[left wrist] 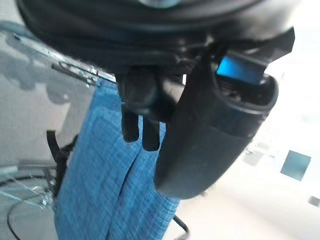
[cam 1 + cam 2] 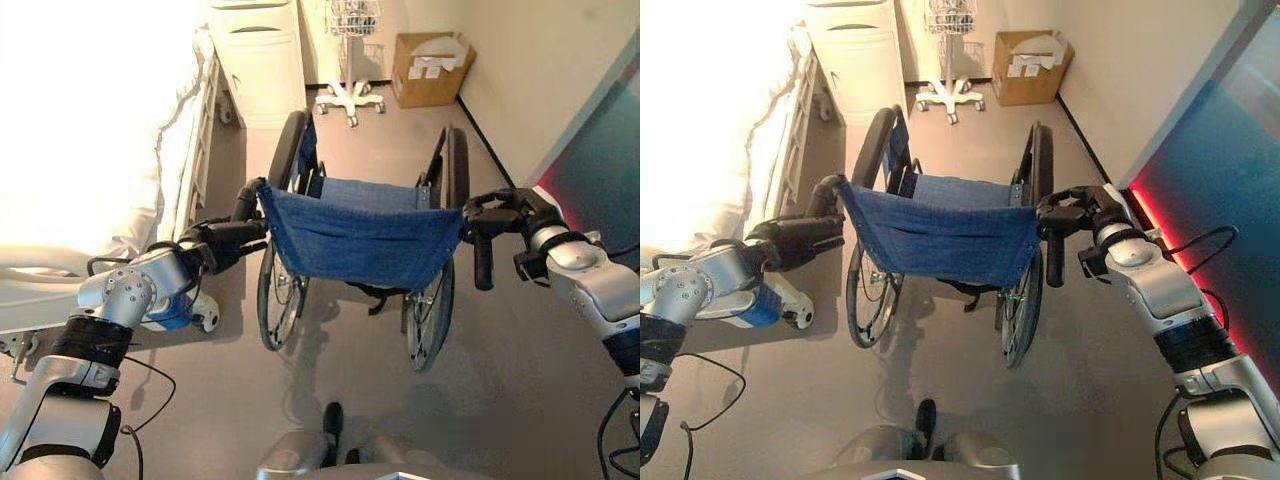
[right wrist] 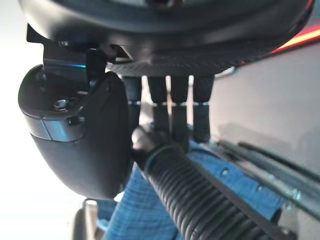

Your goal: Push the wheelchair next to the bed

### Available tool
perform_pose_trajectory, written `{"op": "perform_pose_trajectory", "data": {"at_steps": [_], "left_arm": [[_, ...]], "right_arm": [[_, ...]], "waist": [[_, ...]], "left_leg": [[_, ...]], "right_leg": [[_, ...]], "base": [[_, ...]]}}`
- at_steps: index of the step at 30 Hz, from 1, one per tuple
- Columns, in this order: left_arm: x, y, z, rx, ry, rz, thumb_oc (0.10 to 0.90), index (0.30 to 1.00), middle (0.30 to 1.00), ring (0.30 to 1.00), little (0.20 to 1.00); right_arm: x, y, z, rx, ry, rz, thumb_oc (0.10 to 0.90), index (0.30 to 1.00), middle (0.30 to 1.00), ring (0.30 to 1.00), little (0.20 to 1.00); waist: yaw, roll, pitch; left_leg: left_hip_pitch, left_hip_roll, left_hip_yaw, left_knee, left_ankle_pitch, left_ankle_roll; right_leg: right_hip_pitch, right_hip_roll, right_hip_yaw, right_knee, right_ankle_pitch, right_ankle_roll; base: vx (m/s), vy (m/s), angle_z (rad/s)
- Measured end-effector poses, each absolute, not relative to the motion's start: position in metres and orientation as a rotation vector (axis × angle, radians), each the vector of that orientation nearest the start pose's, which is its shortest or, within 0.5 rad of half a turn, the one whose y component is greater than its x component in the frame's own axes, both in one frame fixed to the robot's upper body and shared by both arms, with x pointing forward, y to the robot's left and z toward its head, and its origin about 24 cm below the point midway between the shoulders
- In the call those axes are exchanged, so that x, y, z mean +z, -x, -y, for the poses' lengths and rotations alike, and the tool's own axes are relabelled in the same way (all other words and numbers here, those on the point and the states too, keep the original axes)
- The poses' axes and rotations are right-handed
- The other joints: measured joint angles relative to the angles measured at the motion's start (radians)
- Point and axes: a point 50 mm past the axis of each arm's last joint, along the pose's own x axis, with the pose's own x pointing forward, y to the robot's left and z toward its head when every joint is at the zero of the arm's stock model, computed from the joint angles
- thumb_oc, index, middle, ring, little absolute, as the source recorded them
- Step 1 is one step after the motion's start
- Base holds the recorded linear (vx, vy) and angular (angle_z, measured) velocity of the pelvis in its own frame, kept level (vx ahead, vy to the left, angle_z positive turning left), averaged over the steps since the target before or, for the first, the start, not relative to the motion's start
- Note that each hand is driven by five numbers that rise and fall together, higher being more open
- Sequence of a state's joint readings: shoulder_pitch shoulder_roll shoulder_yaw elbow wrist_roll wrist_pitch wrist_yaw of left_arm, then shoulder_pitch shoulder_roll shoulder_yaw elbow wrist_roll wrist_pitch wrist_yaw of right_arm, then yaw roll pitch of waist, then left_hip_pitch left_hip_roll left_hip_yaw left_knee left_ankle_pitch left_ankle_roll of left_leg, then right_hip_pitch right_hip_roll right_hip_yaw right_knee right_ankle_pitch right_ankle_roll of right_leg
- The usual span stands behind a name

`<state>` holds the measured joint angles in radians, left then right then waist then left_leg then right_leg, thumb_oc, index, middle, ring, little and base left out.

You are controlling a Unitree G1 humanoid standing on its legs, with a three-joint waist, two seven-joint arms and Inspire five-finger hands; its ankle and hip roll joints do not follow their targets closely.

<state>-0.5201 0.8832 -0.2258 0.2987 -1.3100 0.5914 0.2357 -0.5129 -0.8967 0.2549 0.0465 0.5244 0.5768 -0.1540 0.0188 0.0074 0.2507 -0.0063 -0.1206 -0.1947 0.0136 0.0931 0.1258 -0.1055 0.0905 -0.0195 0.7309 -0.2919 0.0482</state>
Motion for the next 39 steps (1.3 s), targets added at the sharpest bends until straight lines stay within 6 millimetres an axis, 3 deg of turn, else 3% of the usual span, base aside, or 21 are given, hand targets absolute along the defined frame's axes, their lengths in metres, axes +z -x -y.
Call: {"op": "perform_pose_trajectory", "data": {"at_steps": [1,2,3,4,6,8,9,10,11,12,13,14,17,20,22,24,27,29,33,36,39], "left_arm": [[0.124,-0.321,-0.266,0.042,0.295,-0.484,0.4,0.3,0.3,0.3,0.3],[0.128,-0.322,-0.267,0.047,0.297,-0.472,0.4,0.3,0.3,0.3,0.3],[0.131,-0.325,-0.266,0.049,0.301,-0.458,0.4,0.3,0.3,0.3,0.3],[0.128,-0.326,-0.261,0.044,0.314,-0.462,0.4,0.3,0.3,0.3,0.3],[0.123,-0.325,-0.259,0.044,0.315,-0.484,0.4,0.3,0.3,0.3,0.3],[0.123,-0.326,-0.256,0.037,0.322,-0.489,0.4,0.3,0.3,0.3,0.3],[0.127,-0.325,-0.256,0.039,0.328,-0.472,0.4,0.3,0.3,0.3,0.3],[0.13,-0.324,-0.259,0.043,0.338,-0.453,0.4,0.3,0.3,0.3,0.3],[0.132,-0.324,-0.26,0.045,0.337,-0.448,0.4,0.3,0.3,0.3,0.3],[0.134,-0.325,-0.261,0.048,0.333,-0.442,0.4,0.3,0.3,0.3,0.3],[0.132,-0.326,-0.259,0.05,0.333,-0.444,0.4,0.3,0.3,0.3,0.3],[0.132,-0.326,-0.257,0.046,0.331,-0.442,0.4,0.3,0.3,0.3,0.3],[0.134,-0.326,-0.253,0.02,0.336,-0.435,0.4,0.3,0.3,0.3,0.3],[0.138,-0.327,-0.244,-0.023,0.352,-0.42,0.4,0.3,0.3,0.3,0.3],[0.141,-0.329,-0.24,-0.039,0.37,-0.404,0.4,0.3,0.3,0.3,0.3],[0.14,-0.329,-0.24,-0.034,0.373,-0.407,0.4,0.3,0.3,0.3,0.3],[0.129,-0.325,-0.247,-0.006,0.38,-0.438,0.4,0.3,0.3,0.3,0.3],[0.121,-0.32,-0.252,0.012,0.378,-0.465,0.4,0.3,0.3,0.3,0.3],[0.118,-0.316,-0.256,-0.007,0.386,-0.463,0.4,0.3,0.3,0.3,0.3],[0.118,-0.316,-0.254,-0.025,0.39,-0.46,0.4,0.3,0.3,0.3,0.3],[0.116,-0.315,-0.254,-0.026,0.389,-0.465,0.4,0.3,0.3,0.3,0.3]], "right_arm": [[0.164,-0.322,0.256,-0.073,0.472,-0.196,0.4,0.3,0.3,0.3,0.3],[0.168,-0.323,0.256,-0.071,0.465,-0.163,0.4,0.3,0.3,0.3,0.3],[0.172,-0.323,0.258,-0.075,0.46,-0.138,0.4,0.3,0.3,0.3,0.3],[0.169,-0.322,0.262,-0.088,0.445,-0.148,0.4,0.3,0.3,0.3,0.3],[0.161,-0.323,0.263,-0.09,0.448,-0.181,0.4,0.3,0.3,0.3,0.3],[0.162,-0.322,0.266,-0.093,0.45,-0.179,0.4,0.3,0.3,0.3,0.3],[0.167,-0.321,0.265,-0.089,0.446,-0.161,0.4,0.3,0.3,0.3,0.3],[0.173,-0.321,0.263,-0.087,0.442,-0.14,0.4,0.3,0.3,0.3,0.3],[0.174,-0.32,0.263,-0.089,0.439,-0.141,0.4,0.3,0.3,0.3,0.3],[0.173,-0.32,0.263,-0.091,0.435,-0.153,0.4,0.3,0.3,0.3,0.3],[0.169,-0.321,0.263,-0.09,0.432,-0.178,0.4,0.3,0.3,0.3,0.3],[0.168,-0.32,0.264,-0.096,0.434,-0.197,0.4,0.3,0.3,0.3,0.3],[0.169,-0.319,0.267,-0.11,0.447,-0.208,0.4,0.3,0.3,0.3,0.3],[0.171,-0.319,0.274,-0.148,0.464,-0.226,0.4,0.3,0.3,0.3,0.3],[0.175,-0.318,0.278,-0.161,0.478,-0.223,0.4,0.3,0.3,0.3,0.3],[0.175,-0.318,0.277,-0.158,0.474,-0.231,0.4,0.3,0.3,0.3,0.3],[0.171,-0.32,0.27,-0.138,0.461,-0.239,0.4,0.3,0.3,0.3,0.3],[0.166,-0.321,0.265,-0.119,0.463,-0.255,0.4,0.3,0.3,0.3,0.3],[0.159,-0.322,0.263,-0.115,0.463,-0.269,0.4,0.3,0.3,0.3,0.3],[0.153,-0.32,0.266,-0.118,0.457,-0.279,0.4,0.3,0.3,0.3,0.3],[0.15,-0.318,0.268,-0.118,0.456,-0.279,0.4,0.3,0.3,0.3,0.3]], "waist": [[-0.007,0.018,0.01],[-0.025,0.025,0.015],[-0.057,0.016,0.017],[-0.064,0.016,0.019],[-0.064,-0.004,0.036],[-0.074,0.013,0.07],[-0.095,0.018,0.074],[-0.101,0.015,0.079],[-0.108,0.005,0.078],[-0.107,-0.017,0.079],[-0.118,-0.024,0.081],[-0.125,-0.033,0.084],[-0.117,-0.037,0.083],[-0.111,-0.043,0.081],[-0.119,-0.048,0.082],[-0.1,-0.056,0.081],[-0.081,-0.055,0.083],[-0.073,-0.053,0.083],[-0.055,-0.049,0.082],[-0.048,-0.044,0.08],[-0.04,-0.036,0.075]], "left_leg": [[-0.011,0.013,-0.032,0.008,0.002,-0.006],[-0.045,0.011,-0.041,0.042,0.005,-0.025],[-0.087,-0.019,-0.027,0.1,-0.008,-0.052],[-0.098,-0.014,0.03,0.132,-0.006,-0.068],[-0.075,0.003,0.128,0.182,-0.031,-0.051],[-0.012,0.032,0.034,0.173,-0.082,-0.041],[0.003,0.03,-0.072,0.142,-0.121,-0.076],[-0.01,0.033,-0.097,0.136,-0.123,-0.084],[-0.02,0.033,-0.107,0.136,-0.132,-0.1],[-0.012,0.041,-0.092,0.126,-0.141,-0.115],[0.011,0.079,-0.073,0.107,-0.147,-0.115],[-0.004,0.097,-0.039,0.21,-0.169,-0.132],[-0.016,0.114,0.036,0.35,-0.238,-0.183],[-0.032,0.137,0.028,0.351,-0.232,-0.183],[-0.088,0.134,0.034,0.452,-0.229,-0.202],[-0.137,0.136,0.035,0.523,-0.19,-0.252],[-0.178,0.126,0.037,0.629,-0.154,-0.243],[-0.171,0.107,0.058,0.598,-0.151,-0.237],[-0.18,0.145,0.169,0.261,-0.147,-0.241],[-0.211,0.173,0.177,0.102,-0.103,-0.238],[-0.223,0.172,0.179,0.058,-0.096,-0.228]], "right_leg": [[-0.021,-0.023,0.026,-0.078,-0.009,-0.016],[-0.022,-0.06,0.079,-0.26,0.004,-0.008],[0.033,-0.115,0.079,-0.487,0.125,0.01],[0.09,-0.129,-0.007,-0.548,0.162,0.002],[0.12,-0.128,-0.054,-0.489,0.139,-0.002],[-0.019,-0.107,-0.041,-0.15,0.072,-0.004],[-0.062,-0.108,0.012,-0.19,0.071,-0.01],[-0.084,-0.111,0.106,-0.295,0.091,0.013],[-0.072,-0.13,0.132,-0.378,0.119,0.043],[-0.043,-0.153,0.119,-0.425,0.192,0.074],[-0.006,-0.145,0.064,-0.452,0.205,0.044],[0.02,-0.15,-0.007,-0.473,0.209,0.011],[0.044,-0.159,-0.124,-0.484,0.206,-0.021],[0.045,-0.129,-0.126,-0.466,0.184,-0.035],[0.046,-0.115,-0.114,-0.45,0.154,-0.052],[0.051,-0.099,-0.12,-0.45,0.152,-0.07],[0.103,-0.088,-0.138,-0.49,0.151,-0.105],[0.153,-0.082,-0.166,-0.533,0.16,-0.114],[0.228,-0.038,-0.228,-0.628,0.175,-0.135],[0.277,-0.006,-0.235,-0.671,0.167,-0.135],[0.304,-0.001,-0.229,-0.681,0.166,-0.137]], "base": [[0.23,-0.122,0.47],[0.21,-0.125,0.94],[0.26,-0.169,1.28],[0.26,-0.207,1.1],[0.25,-0.205,0.51],[0.29,-0.244,0.48],[0.36,-0.294,0.72],[0.3,-0.242,0.82],[0.27,-0.236,0.66],[0.22,-0.22,0.83],[0.28,-0.274,0.98],[0.29,-0.252,0.86],[0.33,-0.255,0.43],[0.28,-0.285,0.5],[0.17,-0.175,0.47],[0.17,-0.094,0.1],[0.3,-0.038,0.0],[0.27,0.042,-0.13],[0.39,0.084,0.02],[0.4,0.074,0.01],[0.35,0.108,-0.2]]}}
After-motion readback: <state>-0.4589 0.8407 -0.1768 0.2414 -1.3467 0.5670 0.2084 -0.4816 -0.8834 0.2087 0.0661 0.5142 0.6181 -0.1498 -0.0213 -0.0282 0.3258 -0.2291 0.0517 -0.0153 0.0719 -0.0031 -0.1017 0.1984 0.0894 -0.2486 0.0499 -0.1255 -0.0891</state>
